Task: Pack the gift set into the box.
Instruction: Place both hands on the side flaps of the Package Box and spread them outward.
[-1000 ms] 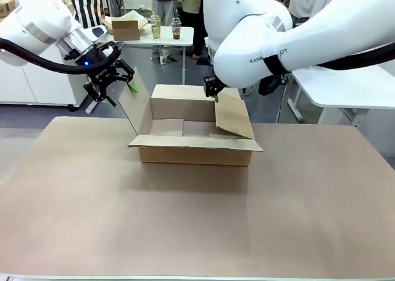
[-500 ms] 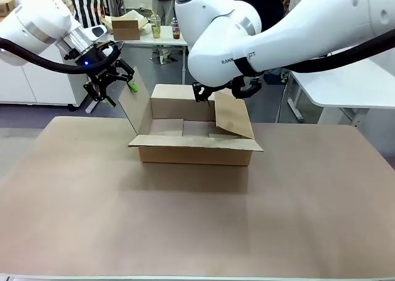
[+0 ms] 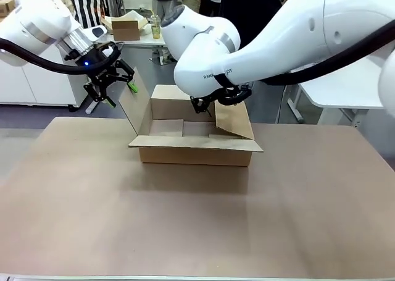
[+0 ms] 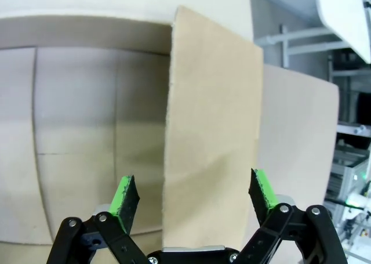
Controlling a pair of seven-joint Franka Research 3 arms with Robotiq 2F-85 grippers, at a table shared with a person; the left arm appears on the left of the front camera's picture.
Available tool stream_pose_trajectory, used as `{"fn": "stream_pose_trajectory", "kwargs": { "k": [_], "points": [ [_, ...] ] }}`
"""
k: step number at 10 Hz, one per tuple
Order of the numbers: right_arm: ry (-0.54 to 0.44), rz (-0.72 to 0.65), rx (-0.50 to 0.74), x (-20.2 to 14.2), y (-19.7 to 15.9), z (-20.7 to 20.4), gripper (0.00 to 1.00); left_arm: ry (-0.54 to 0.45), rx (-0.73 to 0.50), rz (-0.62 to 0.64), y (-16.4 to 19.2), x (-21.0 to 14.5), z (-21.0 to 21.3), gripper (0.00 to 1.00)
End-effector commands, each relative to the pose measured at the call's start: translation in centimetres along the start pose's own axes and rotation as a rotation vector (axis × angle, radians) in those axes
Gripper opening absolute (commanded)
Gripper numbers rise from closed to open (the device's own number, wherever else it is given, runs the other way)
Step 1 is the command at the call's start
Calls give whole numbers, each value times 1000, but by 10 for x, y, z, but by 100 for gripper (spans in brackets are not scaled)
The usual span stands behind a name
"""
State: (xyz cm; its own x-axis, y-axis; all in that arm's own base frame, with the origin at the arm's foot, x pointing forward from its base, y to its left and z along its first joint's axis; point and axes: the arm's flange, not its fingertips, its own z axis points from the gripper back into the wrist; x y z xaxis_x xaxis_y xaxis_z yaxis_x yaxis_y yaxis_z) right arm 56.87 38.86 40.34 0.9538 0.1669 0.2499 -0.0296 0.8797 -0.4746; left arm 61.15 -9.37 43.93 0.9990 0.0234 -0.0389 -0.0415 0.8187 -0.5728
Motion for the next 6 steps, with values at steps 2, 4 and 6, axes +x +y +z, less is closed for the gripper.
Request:
{"fn": "stream_pose_trajectory", "kwargs": {
  "k": [2,4,6],
  "points": [
    [-16,66,-109,10,-26,14,100,-6,21,14,0,-1,2,100],
    [-4,71,-102,11,-60,24,100,-6,21,14,0,-1,2,100],
    [19,60,-102,11,-94,23,100,-6,21,14,0,-1,2,100]
  ]
}}
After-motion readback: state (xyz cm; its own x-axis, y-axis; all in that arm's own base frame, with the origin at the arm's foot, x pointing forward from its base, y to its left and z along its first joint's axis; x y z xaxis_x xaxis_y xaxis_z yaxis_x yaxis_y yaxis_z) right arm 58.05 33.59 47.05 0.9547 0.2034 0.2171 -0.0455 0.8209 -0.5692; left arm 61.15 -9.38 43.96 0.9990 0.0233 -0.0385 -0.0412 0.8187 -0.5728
